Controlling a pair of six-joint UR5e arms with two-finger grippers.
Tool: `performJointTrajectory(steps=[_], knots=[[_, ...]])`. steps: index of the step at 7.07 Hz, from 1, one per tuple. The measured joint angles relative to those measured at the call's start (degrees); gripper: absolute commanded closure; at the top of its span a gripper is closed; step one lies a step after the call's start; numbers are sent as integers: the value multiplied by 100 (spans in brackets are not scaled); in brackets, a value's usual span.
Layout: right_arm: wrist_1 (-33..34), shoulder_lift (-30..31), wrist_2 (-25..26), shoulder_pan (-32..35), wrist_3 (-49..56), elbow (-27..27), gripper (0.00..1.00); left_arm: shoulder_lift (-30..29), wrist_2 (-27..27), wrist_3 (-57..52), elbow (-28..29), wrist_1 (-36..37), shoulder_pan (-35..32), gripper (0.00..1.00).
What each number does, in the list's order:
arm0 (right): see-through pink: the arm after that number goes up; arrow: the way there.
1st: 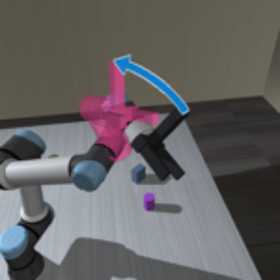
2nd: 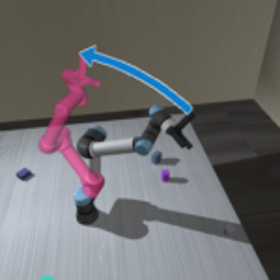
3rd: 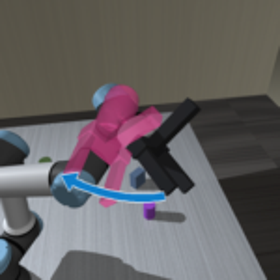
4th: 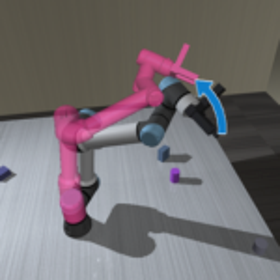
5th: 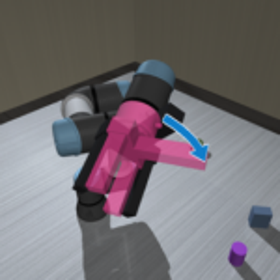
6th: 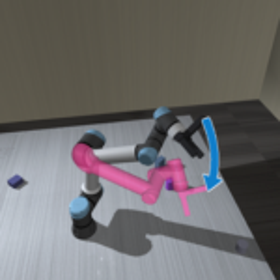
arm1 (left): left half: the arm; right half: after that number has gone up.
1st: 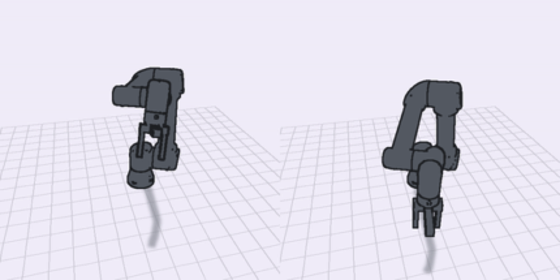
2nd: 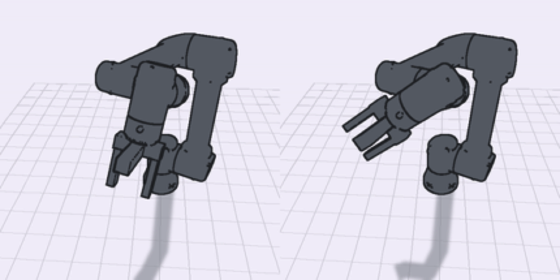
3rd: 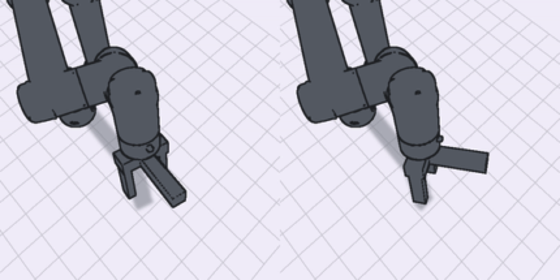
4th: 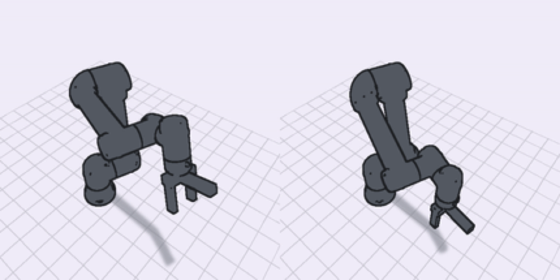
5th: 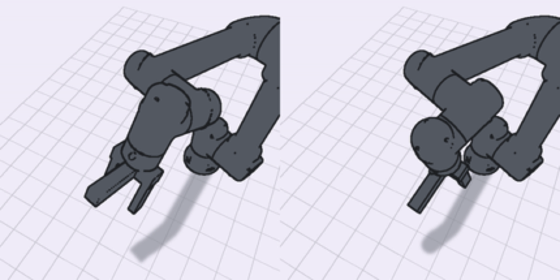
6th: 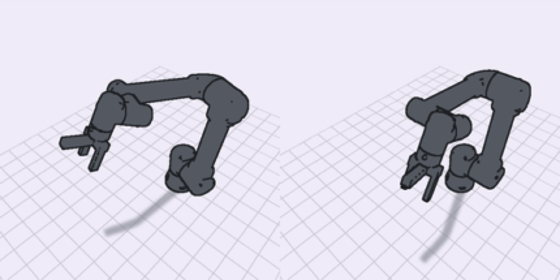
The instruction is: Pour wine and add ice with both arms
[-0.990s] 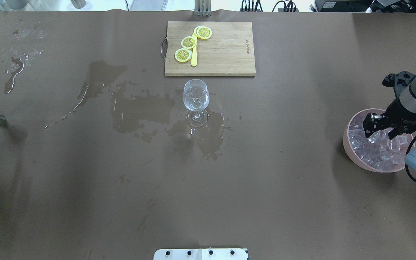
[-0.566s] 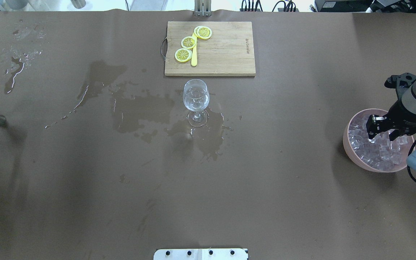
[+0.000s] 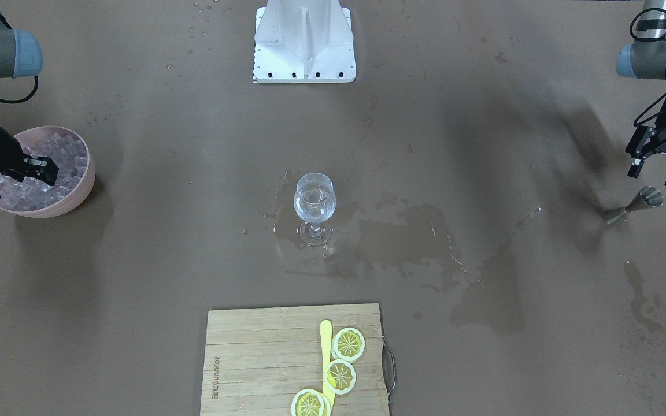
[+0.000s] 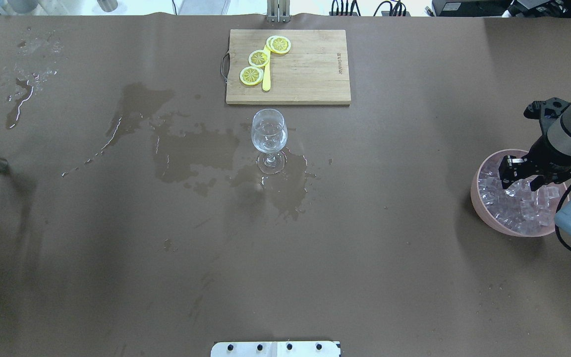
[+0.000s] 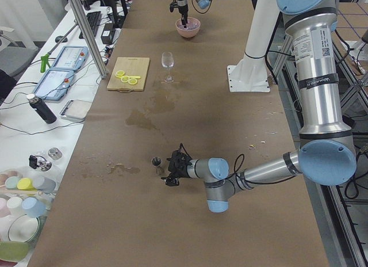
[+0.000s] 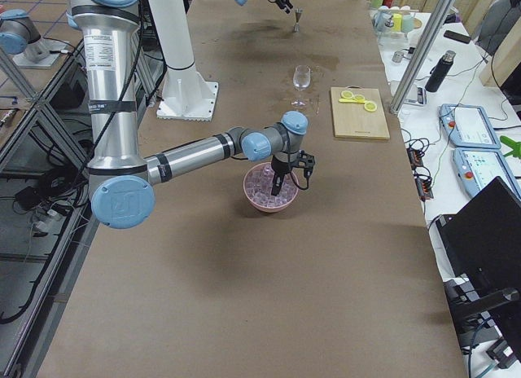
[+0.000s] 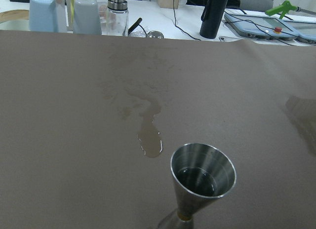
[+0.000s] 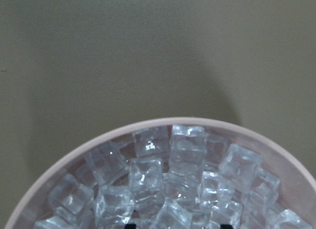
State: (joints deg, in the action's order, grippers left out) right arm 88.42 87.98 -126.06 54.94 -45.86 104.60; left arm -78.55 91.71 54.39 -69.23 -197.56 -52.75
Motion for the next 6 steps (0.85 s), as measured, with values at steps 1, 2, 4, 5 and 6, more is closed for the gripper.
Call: performJointTrajectory(steps=[1, 2, 4, 5, 6], knots=[[0, -10, 8, 0, 4, -56, 36, -114, -101, 21, 36, 6, 15, 2], [0, -28, 27, 0, 5, -90, 36, -201, -185, 71, 58, 14, 23, 2], [0, -62, 51, -1, -1, -121, 46, -275, -331, 130, 140, 31, 55, 3], [0, -65, 54, -1, -1, -144, 51, -351, -441, 131, 252, 35, 99, 3], [0, -64, 55, -1, -4, -164, 51, -472, -507, 128, 403, 37, 129, 3]])
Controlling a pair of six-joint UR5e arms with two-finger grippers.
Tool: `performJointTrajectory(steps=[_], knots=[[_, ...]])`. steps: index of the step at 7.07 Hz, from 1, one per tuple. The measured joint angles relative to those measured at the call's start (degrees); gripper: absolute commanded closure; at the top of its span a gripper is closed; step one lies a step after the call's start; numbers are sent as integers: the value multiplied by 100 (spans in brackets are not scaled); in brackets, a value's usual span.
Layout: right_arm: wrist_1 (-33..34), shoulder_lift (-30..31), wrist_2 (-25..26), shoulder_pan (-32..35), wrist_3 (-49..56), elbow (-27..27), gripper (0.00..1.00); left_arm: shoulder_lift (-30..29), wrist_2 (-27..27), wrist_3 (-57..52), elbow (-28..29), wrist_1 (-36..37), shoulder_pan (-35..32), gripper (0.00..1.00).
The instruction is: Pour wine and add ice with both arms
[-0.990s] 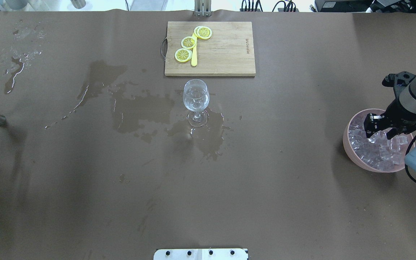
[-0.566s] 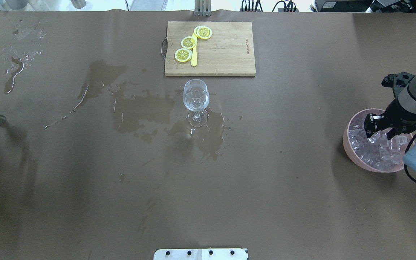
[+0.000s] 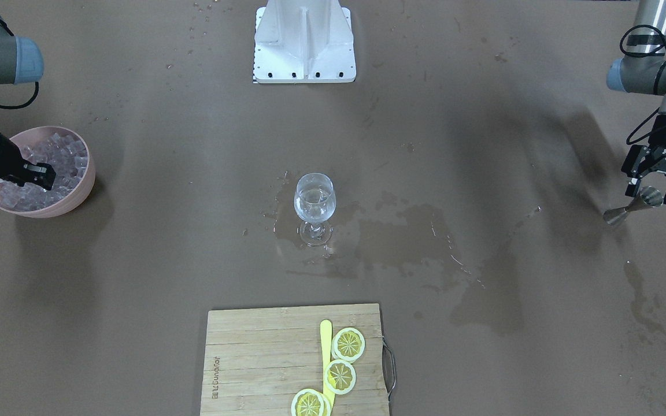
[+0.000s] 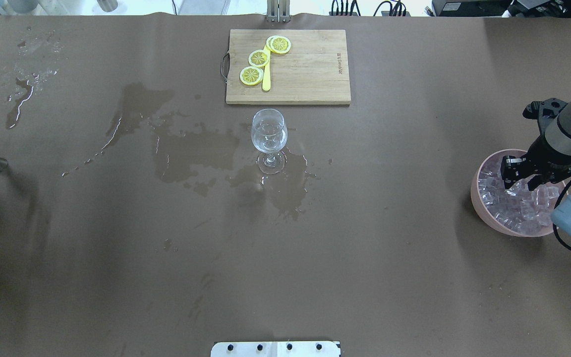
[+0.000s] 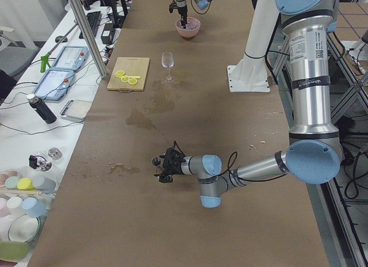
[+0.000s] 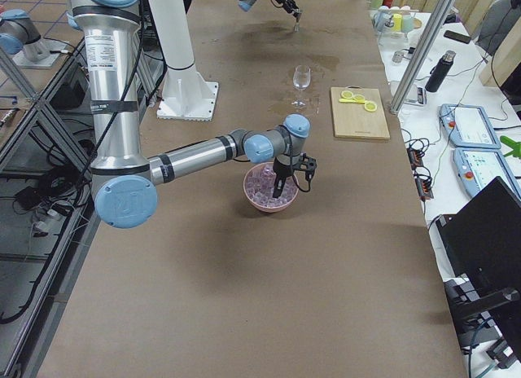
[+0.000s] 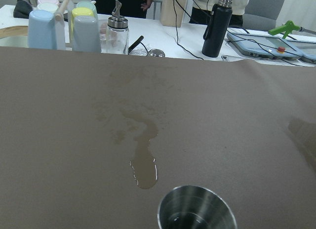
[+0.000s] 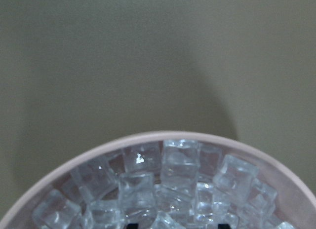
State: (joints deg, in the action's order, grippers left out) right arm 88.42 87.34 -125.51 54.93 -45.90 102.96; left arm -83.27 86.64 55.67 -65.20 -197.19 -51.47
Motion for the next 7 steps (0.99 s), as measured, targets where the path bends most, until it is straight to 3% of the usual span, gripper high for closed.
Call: performJointTrajectory(steps=[4, 6, 7], knots=[[0, 2, -14, -7, -265, 7, 51, -148, -194, 3, 171, 14, 94, 3], [0, 2, -9, -15, -286, -19, 58, -148, -206, 20, 177, -3, 230, 3], [0, 2, -9, -16, -287, -32, 60, -124, -208, 22, 183, -21, 288, 9]])
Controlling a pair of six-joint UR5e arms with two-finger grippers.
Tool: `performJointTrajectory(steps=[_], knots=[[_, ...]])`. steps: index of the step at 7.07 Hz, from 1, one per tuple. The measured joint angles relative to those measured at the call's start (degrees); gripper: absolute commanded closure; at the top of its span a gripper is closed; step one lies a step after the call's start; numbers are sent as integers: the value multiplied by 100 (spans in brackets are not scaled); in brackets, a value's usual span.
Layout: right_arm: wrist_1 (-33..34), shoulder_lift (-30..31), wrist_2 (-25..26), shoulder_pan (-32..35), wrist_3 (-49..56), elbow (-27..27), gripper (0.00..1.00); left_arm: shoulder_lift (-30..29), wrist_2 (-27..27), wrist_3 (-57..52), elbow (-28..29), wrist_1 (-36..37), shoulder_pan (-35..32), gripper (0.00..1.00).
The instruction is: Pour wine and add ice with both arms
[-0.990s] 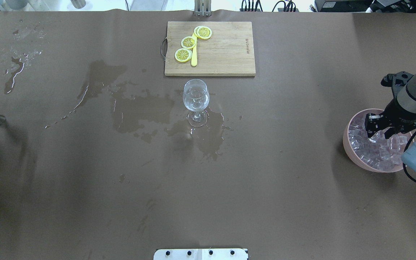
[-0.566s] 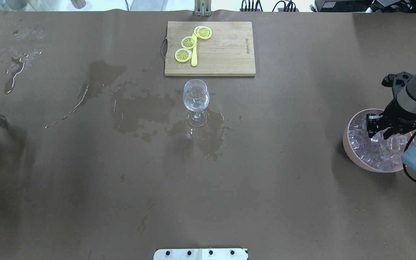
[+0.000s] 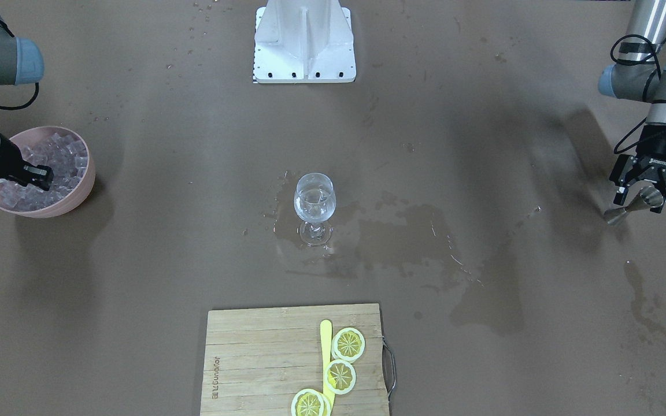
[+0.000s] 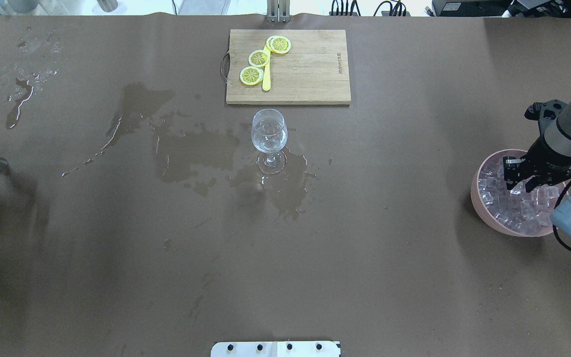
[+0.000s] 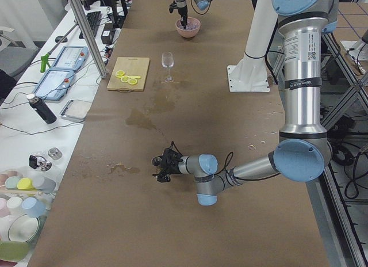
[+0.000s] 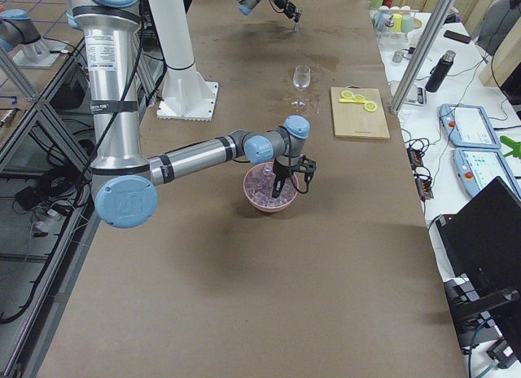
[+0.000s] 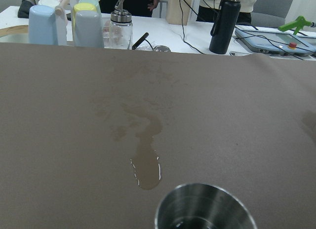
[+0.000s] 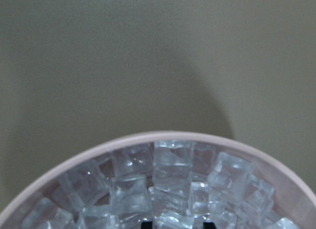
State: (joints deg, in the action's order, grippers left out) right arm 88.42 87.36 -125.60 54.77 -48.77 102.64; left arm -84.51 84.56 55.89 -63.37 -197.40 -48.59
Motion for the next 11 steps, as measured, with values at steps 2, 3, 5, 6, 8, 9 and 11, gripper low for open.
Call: performJointTrajectory(steps=[2, 3, 5, 6, 8, 9, 11], knots=[[0, -5, 0, -8, -3, -27, 63, 39, -13, -1, 44, -14, 53, 19], [0, -8, 0, -9, -7, -39, 63, 39, -50, -3, 67, -9, 65, 22], [0, -29, 0, -10, -20, -40, 63, 18, -110, 0, 91, -7, 94, 30], [0, -52, 0, -10, -39, -22, 63, -12, -122, 1, 92, -8, 99, 31], [-6, -93, 2, 31, -57, 25, 70, -85, -149, -5, 91, -15, 103, 37], [-8, -97, 8, 49, -60, 32, 69, -101, -155, -20, 96, -17, 104, 38], [-3, -84, 106, 59, -73, 29, 56, -103, -165, -40, 115, -18, 104, 41]])
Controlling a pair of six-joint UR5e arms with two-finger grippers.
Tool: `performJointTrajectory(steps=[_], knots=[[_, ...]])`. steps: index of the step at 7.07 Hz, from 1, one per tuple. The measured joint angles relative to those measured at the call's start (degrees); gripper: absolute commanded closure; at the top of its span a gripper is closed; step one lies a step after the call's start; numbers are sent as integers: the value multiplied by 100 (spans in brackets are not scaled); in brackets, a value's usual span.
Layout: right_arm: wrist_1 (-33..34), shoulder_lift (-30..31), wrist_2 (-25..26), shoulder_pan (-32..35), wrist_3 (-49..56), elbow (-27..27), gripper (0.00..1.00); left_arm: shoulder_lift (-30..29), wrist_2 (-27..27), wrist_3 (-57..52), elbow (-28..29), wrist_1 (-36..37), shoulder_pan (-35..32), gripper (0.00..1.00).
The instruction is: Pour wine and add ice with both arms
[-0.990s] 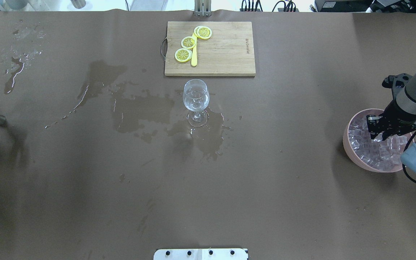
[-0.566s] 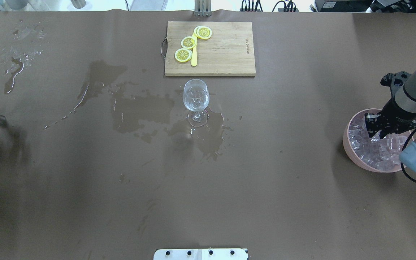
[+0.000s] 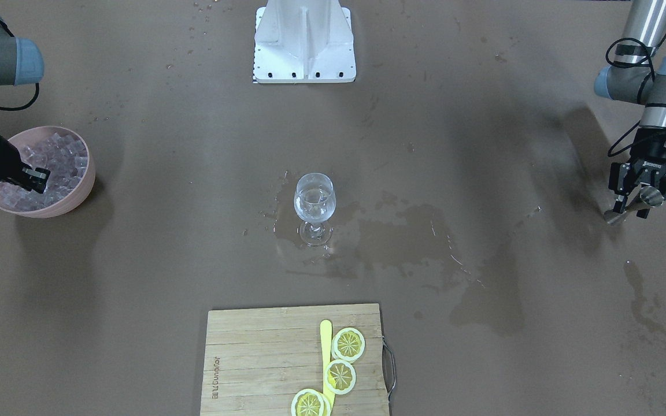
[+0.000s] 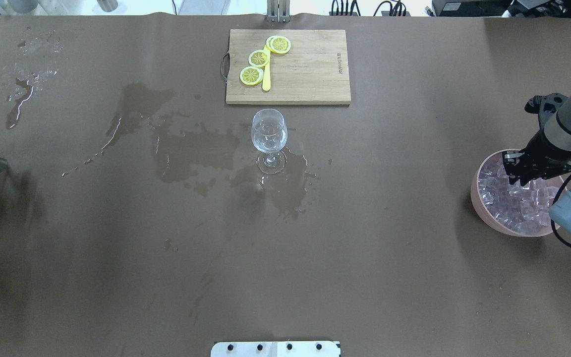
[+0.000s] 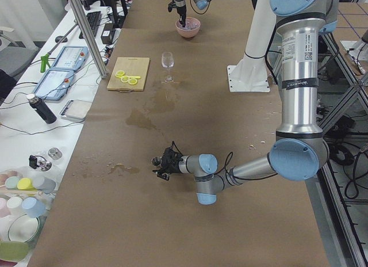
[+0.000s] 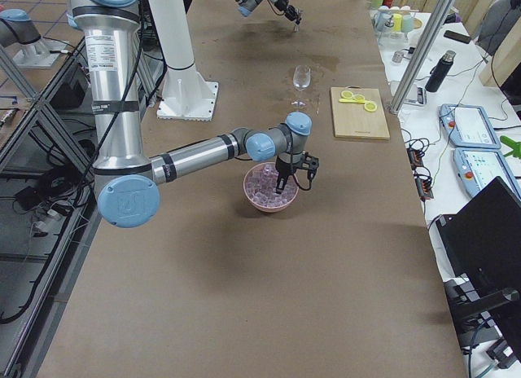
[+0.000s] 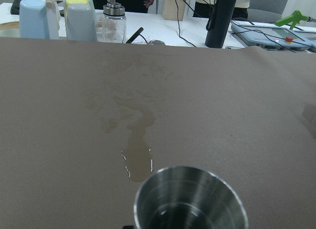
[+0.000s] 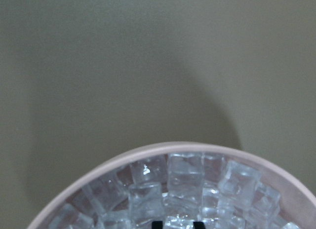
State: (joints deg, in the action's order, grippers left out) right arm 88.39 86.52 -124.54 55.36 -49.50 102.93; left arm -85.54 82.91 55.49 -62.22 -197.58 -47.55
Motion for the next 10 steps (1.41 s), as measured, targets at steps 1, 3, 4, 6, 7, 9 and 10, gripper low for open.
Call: performJointTrajectory(steps=[1, 3, 4, 6, 7, 9, 10], knots=[[2, 3, 39, 0, -22, -3, 39, 1, -2, -5, 30, -5, 0, 43], [1, -5, 59, -7, -39, 3, 37, 2, -13, -11, 85, -10, 0, 48], [-1, -17, 59, -16, -44, 6, 37, 1, -37, -12, 86, -9, 0, 50], [2, -34, 39, -95, -121, 20, 39, -5, -64, -7, 83, -9, 3, 57], [3, -27, 29, -158, -206, 38, 42, -6, -70, -2, 80, -9, 9, 62], [3, 32, 19, -210, -276, 49, 45, -12, -73, 12, 73, -11, 22, 70], [3, 61, 19, -214, -284, 51, 45, -14, -72, 20, 69, -19, 24, 74]])
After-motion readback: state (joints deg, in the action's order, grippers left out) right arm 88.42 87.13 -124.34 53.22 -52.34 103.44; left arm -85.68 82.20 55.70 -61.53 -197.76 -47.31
